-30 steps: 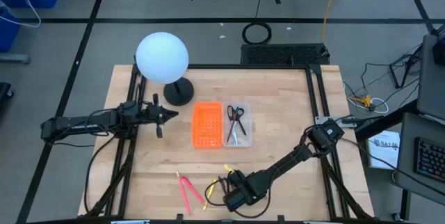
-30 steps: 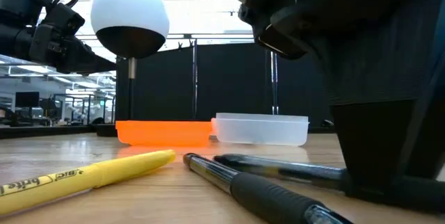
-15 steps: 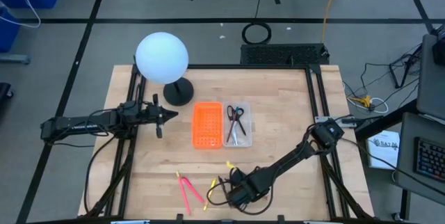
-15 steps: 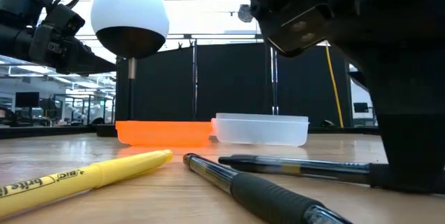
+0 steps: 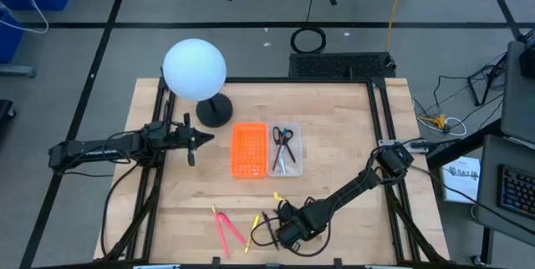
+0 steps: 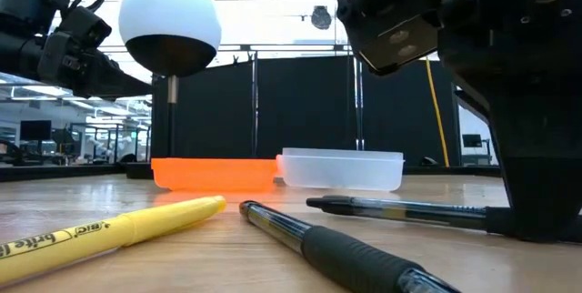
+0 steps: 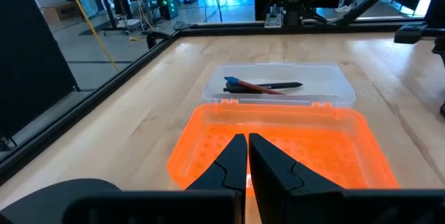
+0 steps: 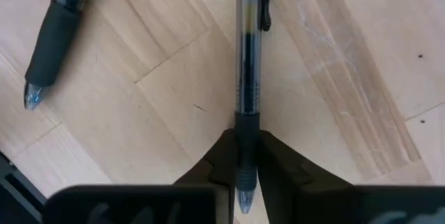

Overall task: Pick & place school supplies into a supply box
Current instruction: Put the right black pen into the orange supply box

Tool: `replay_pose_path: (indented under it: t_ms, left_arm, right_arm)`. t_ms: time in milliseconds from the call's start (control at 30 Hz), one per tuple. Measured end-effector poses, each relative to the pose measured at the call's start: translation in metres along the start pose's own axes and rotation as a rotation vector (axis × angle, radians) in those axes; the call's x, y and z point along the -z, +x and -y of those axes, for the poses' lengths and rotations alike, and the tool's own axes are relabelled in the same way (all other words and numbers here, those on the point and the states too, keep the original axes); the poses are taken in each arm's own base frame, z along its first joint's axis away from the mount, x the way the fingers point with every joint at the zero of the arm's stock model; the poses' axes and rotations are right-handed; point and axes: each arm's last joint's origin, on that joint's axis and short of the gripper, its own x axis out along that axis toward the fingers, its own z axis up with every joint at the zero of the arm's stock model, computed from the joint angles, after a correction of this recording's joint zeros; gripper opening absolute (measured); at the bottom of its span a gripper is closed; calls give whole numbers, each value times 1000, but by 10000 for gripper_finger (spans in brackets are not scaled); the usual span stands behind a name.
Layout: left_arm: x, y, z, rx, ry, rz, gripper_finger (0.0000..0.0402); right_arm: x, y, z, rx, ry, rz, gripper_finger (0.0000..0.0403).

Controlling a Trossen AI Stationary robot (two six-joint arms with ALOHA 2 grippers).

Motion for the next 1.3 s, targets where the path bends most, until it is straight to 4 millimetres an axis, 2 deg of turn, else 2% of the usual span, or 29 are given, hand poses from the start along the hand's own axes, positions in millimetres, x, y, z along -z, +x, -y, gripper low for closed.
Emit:
replay_pose_path:
  t_ms: [133, 233, 333, 433, 533, 633, 733, 867, 1100, 1300]
  left_arm:
    - [0, 0, 0, 1, -11, -1, 26]
    - [0, 0, 0, 1, -27, -1, 26]
    - [0, 0, 0, 2, -31, -2, 26]
    - [0, 0, 0, 2, -30, -3, 26]
    - [0, 0, 0, 2, -29, -3, 26]
    - [0, 0, 0, 4, -29, -3, 26]
    - [0, 0, 0, 4, -30, -3, 26]
    - [0, 0, 0, 4, -32, -2, 26]
    - [0, 0, 0, 3, -42, -1, 26]
    - [0, 0, 0, 3, -53, -2, 26]
  right_arm:
    - [-1, -2, 1, -11, 35, 5, 32]
    - [-1, -14, 2, -43, 69, 24, 24]
    - [2, -43, 2, -107, 116, 112, 24]
    - [6, -69, 13, -83, 169, 220, 24]
    - [4, -109, 21, -170, 239, 356, 24]
    - [4, -133, 33, -185, 276, 451, 24]
    - [-6, -156, 50, -223, 365, 541, 24]
    - [-26, -190, 83, -266, 455, 608, 24]
    - [-67, -210, 131, -324, 567, 579, 24]
    - [-99, -202, 157, -323, 624, 538, 24]
